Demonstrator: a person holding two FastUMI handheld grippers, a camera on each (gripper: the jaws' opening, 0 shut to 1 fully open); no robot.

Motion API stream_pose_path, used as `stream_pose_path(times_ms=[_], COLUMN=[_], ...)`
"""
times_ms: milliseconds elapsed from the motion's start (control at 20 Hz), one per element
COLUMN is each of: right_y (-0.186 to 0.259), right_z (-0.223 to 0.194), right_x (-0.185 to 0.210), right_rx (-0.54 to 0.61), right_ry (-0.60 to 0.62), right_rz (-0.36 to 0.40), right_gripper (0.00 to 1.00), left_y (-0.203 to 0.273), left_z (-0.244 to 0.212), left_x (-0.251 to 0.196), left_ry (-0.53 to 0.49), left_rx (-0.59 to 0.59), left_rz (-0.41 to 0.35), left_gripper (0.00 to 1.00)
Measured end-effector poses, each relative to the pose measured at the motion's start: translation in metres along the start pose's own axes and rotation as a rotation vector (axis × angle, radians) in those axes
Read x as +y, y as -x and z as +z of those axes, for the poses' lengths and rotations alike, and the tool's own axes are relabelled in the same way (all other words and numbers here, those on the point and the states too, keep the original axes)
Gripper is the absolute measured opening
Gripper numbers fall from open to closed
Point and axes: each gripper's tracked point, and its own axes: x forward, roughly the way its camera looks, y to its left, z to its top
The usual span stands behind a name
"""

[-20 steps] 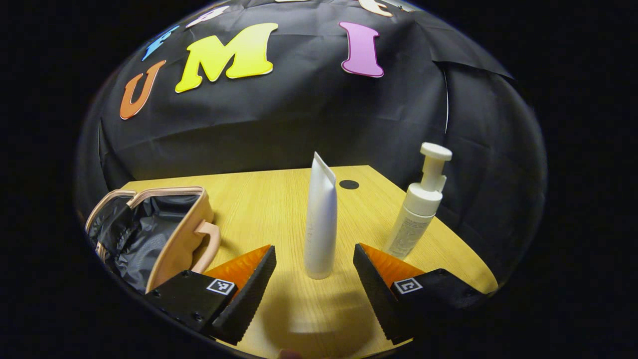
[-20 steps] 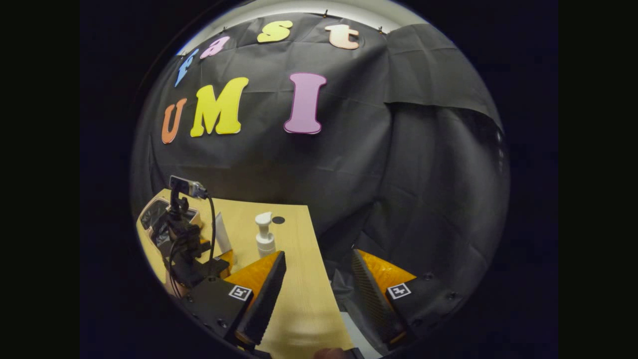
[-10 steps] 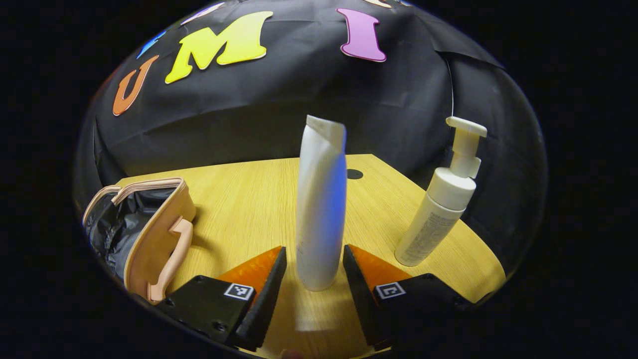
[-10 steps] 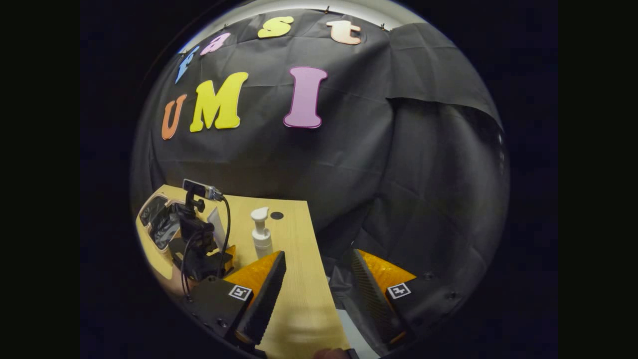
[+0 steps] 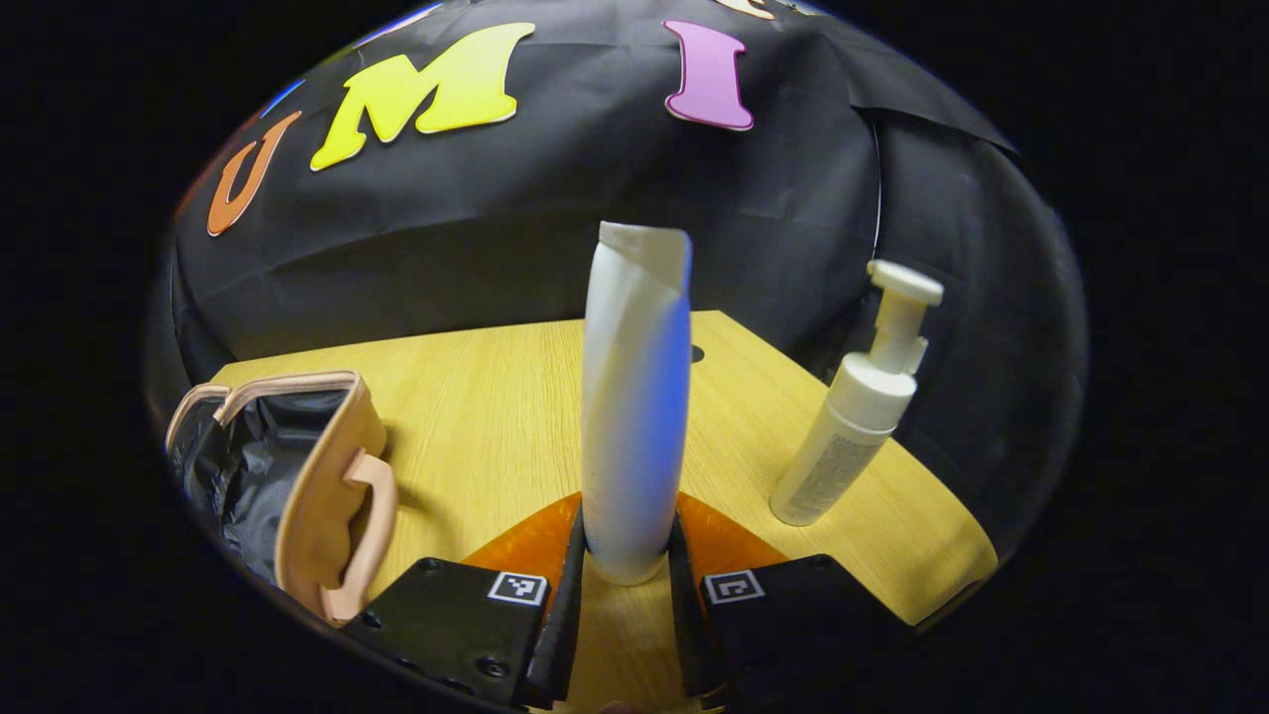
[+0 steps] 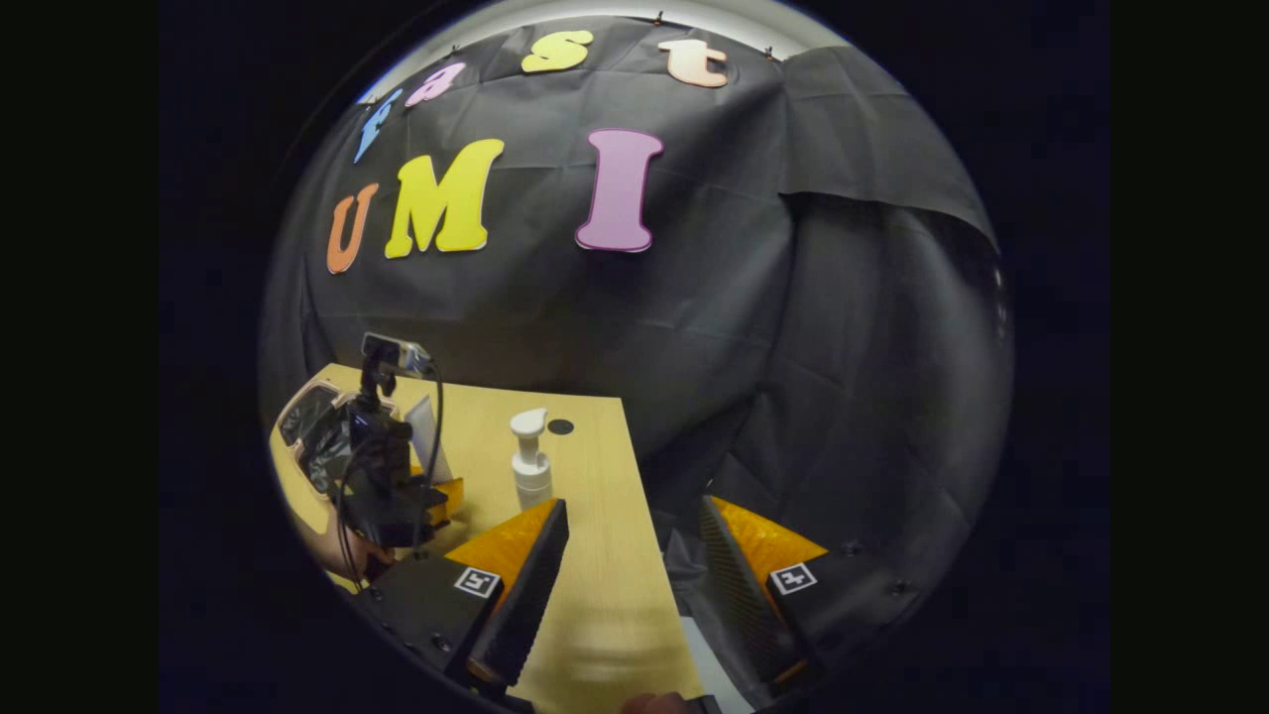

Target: First open the suitcase, pack the skin care products into it, and then close the suitcase.

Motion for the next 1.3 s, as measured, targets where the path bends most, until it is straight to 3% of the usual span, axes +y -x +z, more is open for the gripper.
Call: stream_pose_path(times_ms=[50,100,300,650,900,1100,1300], right_y=[-0.004,-0.010,-0.044,-0.126,-0.165,-0.188,-0.196], right_z=[-0.005,-0.012,-0.036,-0.056,-0.065,-0.069,-0.072], right_x=[0.005,0.012,0.047,0.094,0.110,0.121,0.119], right_rx=[0.013,0.028,0.072,0.100,0.137,0.158,0.175], right_ry=[-0.009,-0.016,-0.036,-0.041,-0.053,-0.034,-0.024], right_rz=[0.020,0.045,0.142,0.240,0.250,0.253,0.221], right_gripper=[0.80,0.80,0.80,0.80,0.80,0.80,0.60], left_y=[0.010,0.024,0.090,0.182,0.210,0.235,0.256], left_z=[0.007,0.015,0.042,0.060,0.038,0.027,0.021], left_x=[0.001,0.001,0.011,0.074,0.116,0.159,0.195], left_ry=[-0.003,-0.002,0.029,0.035,0.165,0.206,0.254], left_rx=[-0.005,-0.010,-0.022,-0.024,0.030,0.050,0.049], left_rz=[-0.009,-0.024,-0.038,0.077,0.178,0.262,0.326], left_gripper=[0.50,0.43,0.43,0.42,0.43,0.43,0.43])
